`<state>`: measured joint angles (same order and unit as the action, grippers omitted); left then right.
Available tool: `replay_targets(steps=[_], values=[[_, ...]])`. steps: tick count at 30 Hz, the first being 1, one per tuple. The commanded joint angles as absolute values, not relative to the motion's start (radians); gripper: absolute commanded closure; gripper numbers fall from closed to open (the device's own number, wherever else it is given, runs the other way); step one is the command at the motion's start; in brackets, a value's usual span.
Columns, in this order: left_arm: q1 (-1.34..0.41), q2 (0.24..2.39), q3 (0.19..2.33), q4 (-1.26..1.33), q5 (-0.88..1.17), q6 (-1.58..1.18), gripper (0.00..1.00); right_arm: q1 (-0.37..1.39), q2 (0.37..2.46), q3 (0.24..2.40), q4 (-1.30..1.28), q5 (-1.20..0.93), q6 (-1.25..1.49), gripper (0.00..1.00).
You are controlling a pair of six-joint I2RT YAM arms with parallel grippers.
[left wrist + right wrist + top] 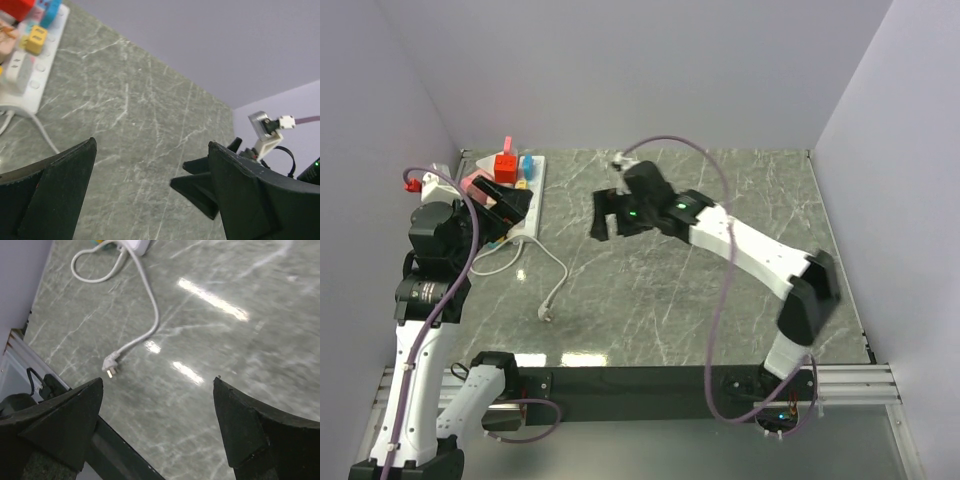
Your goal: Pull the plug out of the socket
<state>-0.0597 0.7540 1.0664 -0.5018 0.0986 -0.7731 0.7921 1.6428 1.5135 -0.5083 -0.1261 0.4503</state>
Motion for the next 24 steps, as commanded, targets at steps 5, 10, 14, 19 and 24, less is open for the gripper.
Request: replay_targets(steps=[5, 10, 14, 19, 24], values=[[-0.061, 0.749, 1.144, -0.676, -0.096, -0.792, 0.01, 0.913, 1.954, 1.906, -0.606, -0.019, 0.485, 0.09], [-0.061, 0.741, 1.141, -0.761, -0.150, -0.805, 0.01, 0.945, 2.150, 2.151, -0.687, -0.003, 0.436, 0.10], [-0.061, 0.709, 1.117, -0.766, -0.143, -0.836, 0.01, 0.971, 2.347, 2.396, -0.814, 0.031, 0.319, 0.07], [-0.061, 0.696, 1.083, -0.753, -0.121, -0.873, 0.01, 0.971, 2.368, 2.341, -0.762, 0.044, 0.226, 0.06], [-0.061, 0.699, 1.068, -0.741, -0.107, -0.879, 0.01, 0.977, 2.416, 2.355, -0.778, 0.034, 0.163, 0.09]])
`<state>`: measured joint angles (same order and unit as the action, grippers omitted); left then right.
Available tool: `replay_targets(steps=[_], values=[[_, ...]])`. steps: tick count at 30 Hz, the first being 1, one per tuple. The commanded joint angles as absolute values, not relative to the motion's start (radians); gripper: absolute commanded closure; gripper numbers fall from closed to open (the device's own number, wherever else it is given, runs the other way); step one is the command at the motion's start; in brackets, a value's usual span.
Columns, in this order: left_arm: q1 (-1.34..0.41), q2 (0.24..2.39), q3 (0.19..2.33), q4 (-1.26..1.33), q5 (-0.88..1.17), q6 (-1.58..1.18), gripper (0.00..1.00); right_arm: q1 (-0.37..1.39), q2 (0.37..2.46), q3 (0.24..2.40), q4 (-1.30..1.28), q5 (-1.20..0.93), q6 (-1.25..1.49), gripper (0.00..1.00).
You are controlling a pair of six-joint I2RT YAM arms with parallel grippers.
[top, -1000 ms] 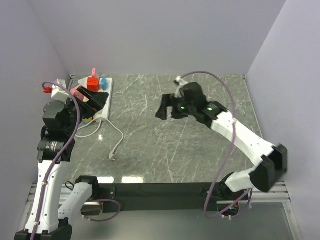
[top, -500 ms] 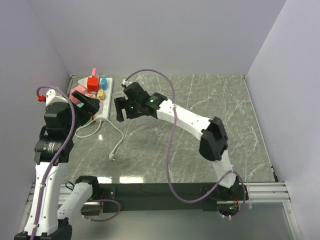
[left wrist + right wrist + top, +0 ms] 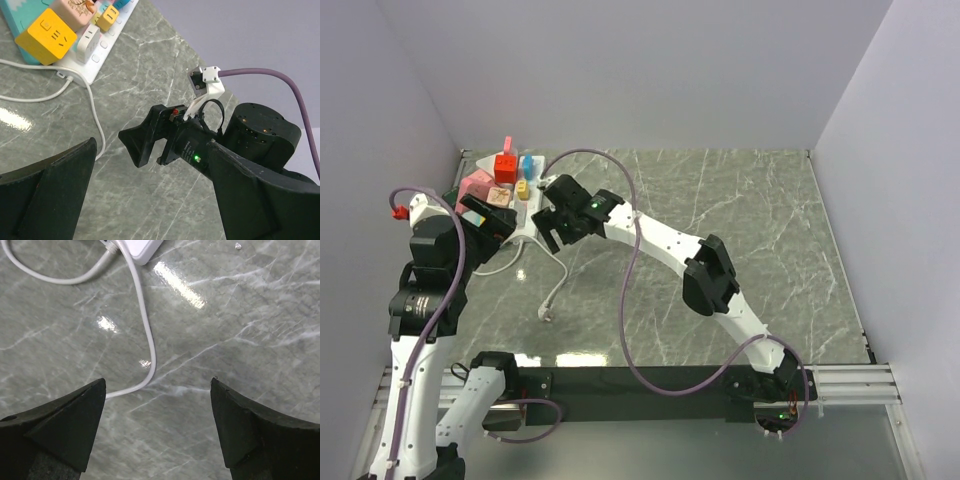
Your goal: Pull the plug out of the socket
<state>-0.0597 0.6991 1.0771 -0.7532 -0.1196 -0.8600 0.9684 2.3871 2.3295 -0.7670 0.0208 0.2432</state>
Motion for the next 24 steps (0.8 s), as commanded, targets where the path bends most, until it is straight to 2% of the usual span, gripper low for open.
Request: replay_targets(steps=[1, 5, 11, 14, 17, 24], values=[[-0.061, 0.701, 1.065, -0.736, -0.104, -0.880, 0.01, 0.982, 2.415, 2.338, -0.778, 0.019, 0.161, 0.10], [-0.061, 0.706, 1.055, -0.733, -0.101, -0.885, 0.01, 1.000, 2.411, 2.281, -0.808, 0.070, 0.178, 0.11], [-0.061, 0.700, 1.045, -0.745, -0.107, -0.893, 0.02, 1.020, 2.439, 2.260, -0.893, 0.169, 0.351, 0.18], [-0.061, 0.686, 1.046, -0.747, -0.110, -0.896, 0.01, 1.040, 2.384, 2.180, -0.848, 0.187, 0.426, 0.19], [-0.061, 0.675, 1.040, -0.744, -0.112, -0.893, 0.01, 1.048, 2.361, 2.122, -0.788, 0.158, 0.494, 0.21], [-0.061, 0.683, 1.019, -0.791, -0.121, -0.893, 0.01, 1.054, 2.442, 2.189, -0.838, 0.106, 0.575, 0.22]])
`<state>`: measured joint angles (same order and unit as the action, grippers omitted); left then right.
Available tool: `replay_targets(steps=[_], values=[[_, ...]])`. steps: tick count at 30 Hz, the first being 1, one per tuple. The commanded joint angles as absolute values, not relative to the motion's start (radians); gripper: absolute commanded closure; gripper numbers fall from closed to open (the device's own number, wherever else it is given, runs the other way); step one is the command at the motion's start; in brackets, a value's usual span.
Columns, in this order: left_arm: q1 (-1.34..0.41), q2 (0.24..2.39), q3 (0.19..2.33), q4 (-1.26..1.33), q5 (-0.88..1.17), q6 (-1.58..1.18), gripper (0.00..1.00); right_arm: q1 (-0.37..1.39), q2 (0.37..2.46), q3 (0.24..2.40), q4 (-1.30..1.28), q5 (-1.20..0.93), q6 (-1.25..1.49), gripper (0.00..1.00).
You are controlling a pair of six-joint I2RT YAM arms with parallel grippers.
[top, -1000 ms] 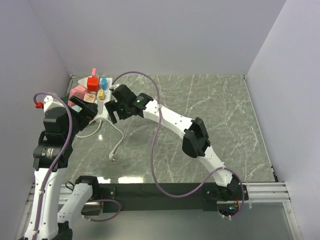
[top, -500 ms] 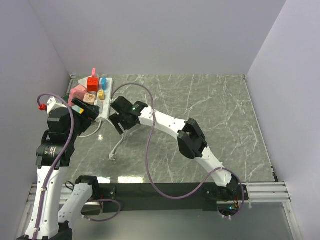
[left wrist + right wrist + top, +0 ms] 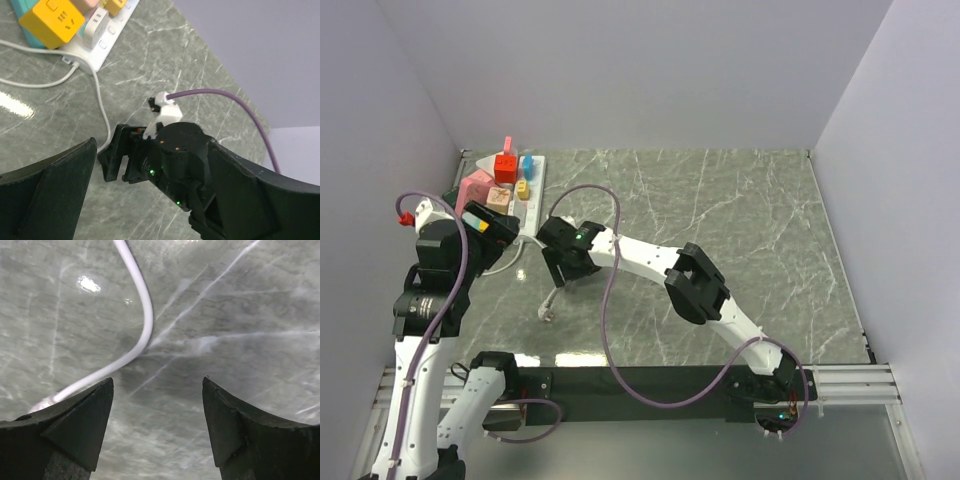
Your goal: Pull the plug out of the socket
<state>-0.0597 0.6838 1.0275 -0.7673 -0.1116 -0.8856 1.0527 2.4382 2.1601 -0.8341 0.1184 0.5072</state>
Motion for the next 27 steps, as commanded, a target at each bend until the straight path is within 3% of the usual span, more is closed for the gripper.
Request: replay_targets(steps=[1, 6, 11, 13, 17, 21, 25, 27], values=[[-0.061, 0.681, 1.017, -0.796, -0.118, -0.891, 0.01, 1.054, 2.438, 2.177, -0.833, 0.101, 0.581, 0.22], [-0.061, 0.686, 0.996, -0.795, -0.109, -0.847, 0.01, 1.054, 2.320, 1.986, -0.750, 0.081, 0.618, 0.21], [-0.061, 0.845, 1.014, -0.845, -0.165, -0.776, 0.01, 1.054, 2.110, 1.783, -0.698, 0.074, 0.656, 0.15], [-0.061, 0.935, 1.028, -0.841, -0.179, -0.750, 0.05, 1.054, 1.989, 1.680, -0.678, 0.081, 0.666, 0.13], [-0.061, 1.095, 1.058, -0.821, -0.233, -0.689, 0.24, 1.046, 1.818, 1.579, -0.686, 0.095, 0.675, 0.10], [-0.061, 1.216, 1.068, -0.769, -0.298, -0.628, 0.30, 1.037, 1.685, 1.522, -0.707, 0.103, 0.658, 0.05], [-0.052, 1.327, 1.068, -0.693, -0.305, -0.563, 0.28, 1.013, 1.564, 1.502, -0.733, 0.089, 0.660, 0.00], [-0.041, 1.354, 1.068, -0.649, -0.311, -0.516, 0.22, 1.011, 1.519, 1.485, -0.741, 0.100, 0.663, 0.00]])
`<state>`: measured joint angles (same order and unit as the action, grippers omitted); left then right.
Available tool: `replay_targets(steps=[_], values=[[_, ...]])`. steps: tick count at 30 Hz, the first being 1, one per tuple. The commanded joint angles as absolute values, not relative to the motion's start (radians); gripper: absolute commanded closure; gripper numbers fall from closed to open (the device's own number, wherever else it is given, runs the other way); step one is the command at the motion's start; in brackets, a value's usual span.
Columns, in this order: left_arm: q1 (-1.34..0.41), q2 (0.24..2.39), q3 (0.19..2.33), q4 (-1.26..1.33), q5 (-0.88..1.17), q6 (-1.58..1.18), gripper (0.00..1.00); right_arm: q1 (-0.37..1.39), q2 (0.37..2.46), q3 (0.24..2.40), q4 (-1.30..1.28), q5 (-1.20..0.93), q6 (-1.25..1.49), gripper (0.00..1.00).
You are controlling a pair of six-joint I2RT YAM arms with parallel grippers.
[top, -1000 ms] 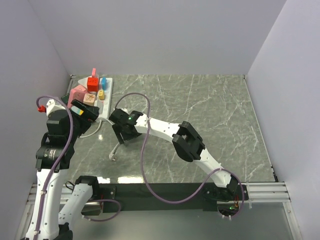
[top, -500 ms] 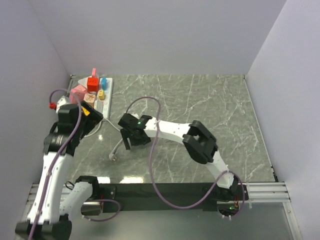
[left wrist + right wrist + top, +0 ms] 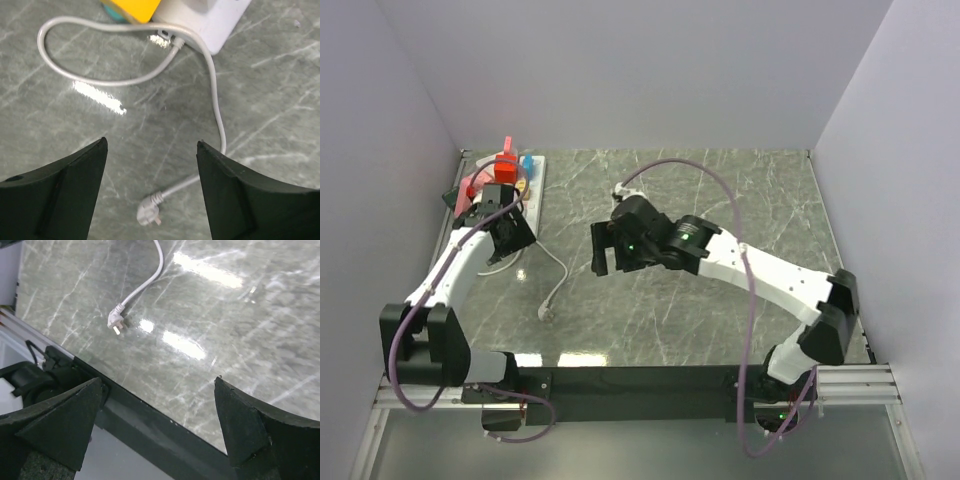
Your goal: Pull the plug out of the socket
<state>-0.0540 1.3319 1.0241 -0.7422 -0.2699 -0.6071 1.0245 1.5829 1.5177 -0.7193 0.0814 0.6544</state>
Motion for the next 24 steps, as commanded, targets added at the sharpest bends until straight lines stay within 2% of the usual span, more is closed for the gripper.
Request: replay_targets(steps=[1, 2, 4, 12, 24], values=[[-0.034, 1.383, 1.065, -0.628, -0.298, -0.496, 0.20, 1.005, 1.479, 1.477, -0.739, 0.104, 0.664, 0.00], [-0.025, 1.402, 1.065, -0.600, -0.279, -0.451, 0.16, 1.005, 1.459, 1.462, -0.739, 0.112, 0.672, 0.00], [-0.006, 1.468, 1.066, -0.569, -0.262, -0.410, 0.16, 0.999, 1.412, 1.445, -0.736, 0.115, 0.675, 0.00], [-0.005, 1.604, 1.025, -0.417, -0.144, -0.315, 0.29, 0.973, 1.359, 1.376, -0.723, 0.086, 0.687, 0.00], [-0.005, 1.733, 0.982, -0.370, -0.192, -0.318, 0.45, 0.922, 1.328, 1.345, -0.721, 0.061, 0.683, 0.01]])
